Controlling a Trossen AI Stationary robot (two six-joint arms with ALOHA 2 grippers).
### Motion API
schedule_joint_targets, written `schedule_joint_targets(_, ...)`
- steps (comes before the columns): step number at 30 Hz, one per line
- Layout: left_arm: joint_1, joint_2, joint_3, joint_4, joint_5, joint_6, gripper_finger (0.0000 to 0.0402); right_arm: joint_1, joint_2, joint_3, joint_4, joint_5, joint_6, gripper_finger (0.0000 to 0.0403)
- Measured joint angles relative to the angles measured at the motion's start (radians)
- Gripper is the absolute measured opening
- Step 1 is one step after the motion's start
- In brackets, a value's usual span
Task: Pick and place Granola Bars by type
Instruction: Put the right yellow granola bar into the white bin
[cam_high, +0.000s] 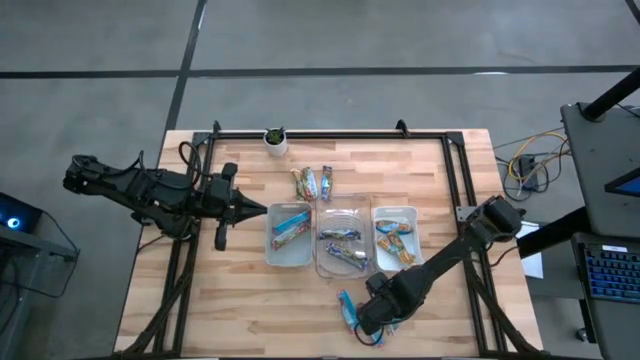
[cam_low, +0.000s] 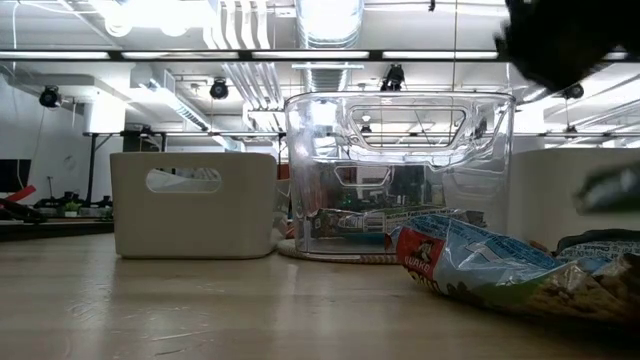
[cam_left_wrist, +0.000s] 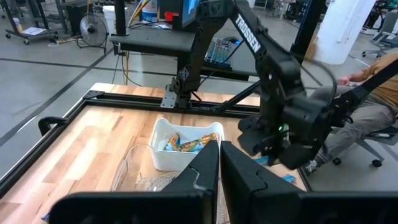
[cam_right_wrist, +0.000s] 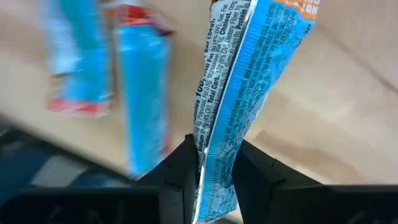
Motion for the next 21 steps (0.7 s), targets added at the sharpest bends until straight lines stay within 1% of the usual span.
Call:
schedule_joint_targets(2,0.000,0.000,0.000,0.000,0.000,0.000,0.0000,0.000,-0.031,0.022,0.000,0.012,0.004,0.0074)
schedule_joint_targets(5,0.000,0.000,0.000,0.002,0.000,0.000,0.0000,0.001,-0.076,0.067,-0.013,0.058,0.012,0.0072)
schedule_joint_targets(11,0.000,0.000,0.000,0.005,0.000,-0.002,0.0000,-0.001,-0.159,0.153,-0.160,0.180,0.038,0.0074)
schedule_joint_targets(16,0.000,0.000,0.000,0.005,0.000,-0.002,0.0000,-0.016,-0.227,0.195,-0.383,0.212,-0.031,0.0069)
schedule_joint_targets(21,0.000,0.000,0.000,0.005,0.000,-0.002,0.0000,-0.044,-0.286,0.196,-0.565,0.212,-0.198,0.0072)
